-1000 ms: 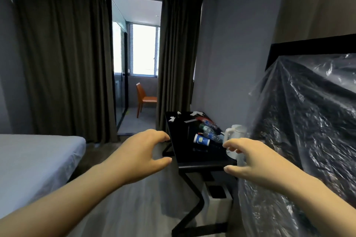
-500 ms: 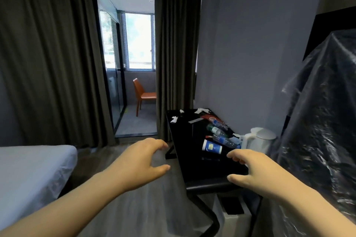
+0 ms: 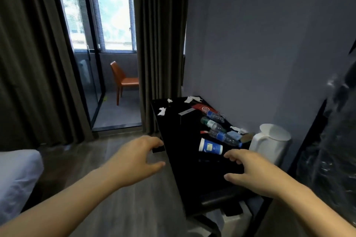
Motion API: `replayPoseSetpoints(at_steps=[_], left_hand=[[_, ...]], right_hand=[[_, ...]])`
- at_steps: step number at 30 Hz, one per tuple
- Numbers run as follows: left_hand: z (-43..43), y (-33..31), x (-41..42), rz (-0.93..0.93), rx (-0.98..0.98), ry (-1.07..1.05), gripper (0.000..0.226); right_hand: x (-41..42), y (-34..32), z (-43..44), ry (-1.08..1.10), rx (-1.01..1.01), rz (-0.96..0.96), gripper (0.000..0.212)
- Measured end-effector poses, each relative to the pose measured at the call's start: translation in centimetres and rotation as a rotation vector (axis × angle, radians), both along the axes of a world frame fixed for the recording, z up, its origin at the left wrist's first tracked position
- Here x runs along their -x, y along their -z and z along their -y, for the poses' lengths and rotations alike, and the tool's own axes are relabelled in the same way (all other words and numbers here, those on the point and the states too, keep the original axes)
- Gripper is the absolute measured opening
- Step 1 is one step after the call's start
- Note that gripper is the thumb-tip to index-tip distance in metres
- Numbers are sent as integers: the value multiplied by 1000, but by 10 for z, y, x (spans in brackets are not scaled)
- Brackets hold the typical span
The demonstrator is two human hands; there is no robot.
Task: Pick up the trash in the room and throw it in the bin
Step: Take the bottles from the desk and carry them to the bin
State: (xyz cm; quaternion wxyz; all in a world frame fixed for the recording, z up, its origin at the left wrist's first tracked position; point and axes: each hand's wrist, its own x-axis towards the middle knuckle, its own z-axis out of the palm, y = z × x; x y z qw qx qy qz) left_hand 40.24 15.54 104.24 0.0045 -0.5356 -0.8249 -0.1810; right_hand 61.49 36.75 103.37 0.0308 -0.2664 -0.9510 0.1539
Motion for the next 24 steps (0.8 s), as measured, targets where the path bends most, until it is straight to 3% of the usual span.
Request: replayPoseSetpoints(at_steps=[11, 21, 24], left_hand=[[-97, 9, 190, 45, 30, 175, 48], [-206, 43, 275, 110, 89, 309, 51], [-247, 43, 298, 107, 89, 331, 51]], right_hand=[[153, 20, -52, 194, 32, 27, 50], [217, 50, -133, 358, 139, 84, 42], [239, 60, -172, 390, 168, 55, 50]])
